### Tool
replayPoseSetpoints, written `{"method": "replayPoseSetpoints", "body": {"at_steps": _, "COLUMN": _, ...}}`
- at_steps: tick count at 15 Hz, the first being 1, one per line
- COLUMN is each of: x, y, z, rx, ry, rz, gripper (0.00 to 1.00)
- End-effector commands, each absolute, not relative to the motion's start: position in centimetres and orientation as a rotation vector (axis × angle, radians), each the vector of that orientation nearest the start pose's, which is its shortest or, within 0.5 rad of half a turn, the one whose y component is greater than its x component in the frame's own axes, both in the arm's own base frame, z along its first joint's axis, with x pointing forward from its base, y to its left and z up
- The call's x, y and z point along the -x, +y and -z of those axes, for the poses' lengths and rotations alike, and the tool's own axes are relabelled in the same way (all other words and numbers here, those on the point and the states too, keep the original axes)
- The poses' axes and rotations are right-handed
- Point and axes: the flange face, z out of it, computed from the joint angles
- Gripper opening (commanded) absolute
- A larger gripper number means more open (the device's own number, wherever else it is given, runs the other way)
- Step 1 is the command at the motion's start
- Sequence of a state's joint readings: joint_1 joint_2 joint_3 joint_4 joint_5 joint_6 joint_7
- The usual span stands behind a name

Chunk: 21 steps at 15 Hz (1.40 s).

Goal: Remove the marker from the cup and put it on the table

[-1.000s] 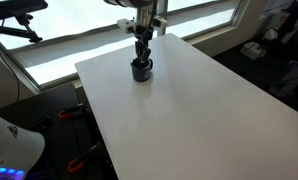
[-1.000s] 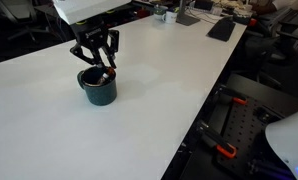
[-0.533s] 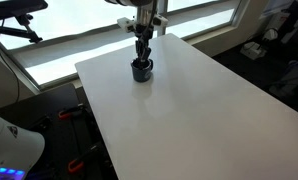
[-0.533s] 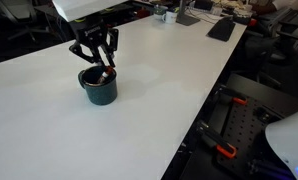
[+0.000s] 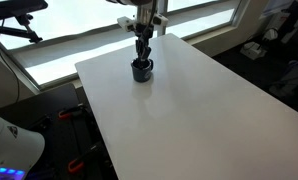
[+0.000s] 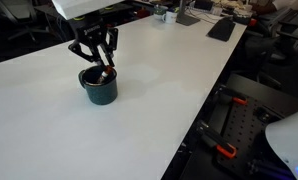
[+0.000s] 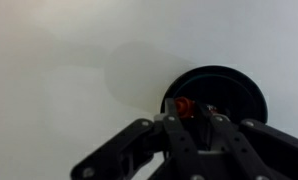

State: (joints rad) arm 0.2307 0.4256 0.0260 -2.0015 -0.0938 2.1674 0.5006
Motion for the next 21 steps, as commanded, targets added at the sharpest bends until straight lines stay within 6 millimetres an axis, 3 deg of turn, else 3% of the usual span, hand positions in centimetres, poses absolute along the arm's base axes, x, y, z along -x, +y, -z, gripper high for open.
{"method": "replayPoseSetpoints", "body": {"at_steps": 1, "x": -55.7, "y": 14.2, "z": -23.7, "rx": 3.235, "ry": 0.312, "rz": -0.34, "gripper": 0.06}}
{"method": "replayPoseSetpoints", "body": {"at_steps": 5, "x": -56.3, "y": 14.3, "z": -25.3, "rx": 3.204, "ry": 0.324, "rz": -0.287, "gripper": 0.06}}
{"method": "replayPoseSetpoints", "body": {"at_steps": 12, "x": -57.4, "y": 15.9, "z": -31.6, "rx": 3.08, "ry": 0.333, "rz": -0.08, "gripper": 0.06}}
{"method": "replayPoseSetpoints", "body": {"at_steps": 16, "x": -57.3, "y": 16.2, "z": -32.5, "rx": 3.083, "ry": 0.296, "rz": -0.059, "gripper": 0.06}}
{"method": "replayPoseSetpoints", "body": {"at_steps": 17, "x": -57.2, "y": 16.1, "z": -32.3, "rx": 3.109, "ry": 0.301, "rz": -0.06, "gripper": 0.48}}
{"method": "replayPoseSetpoints", "body": {"at_steps": 18, "x": -57.1, "y": 16.0, "z": -31.9, "rx": 3.118, "ry": 0.278, "rz": -0.064, "gripper": 0.5}}
{"method": "replayPoseSetpoints", "body": {"at_steps": 21, "x": -56.9, "y": 15.6, "z": -30.4, "rx": 3.151, "ry": 0.293, "rz": -0.105, "gripper": 0.71}}
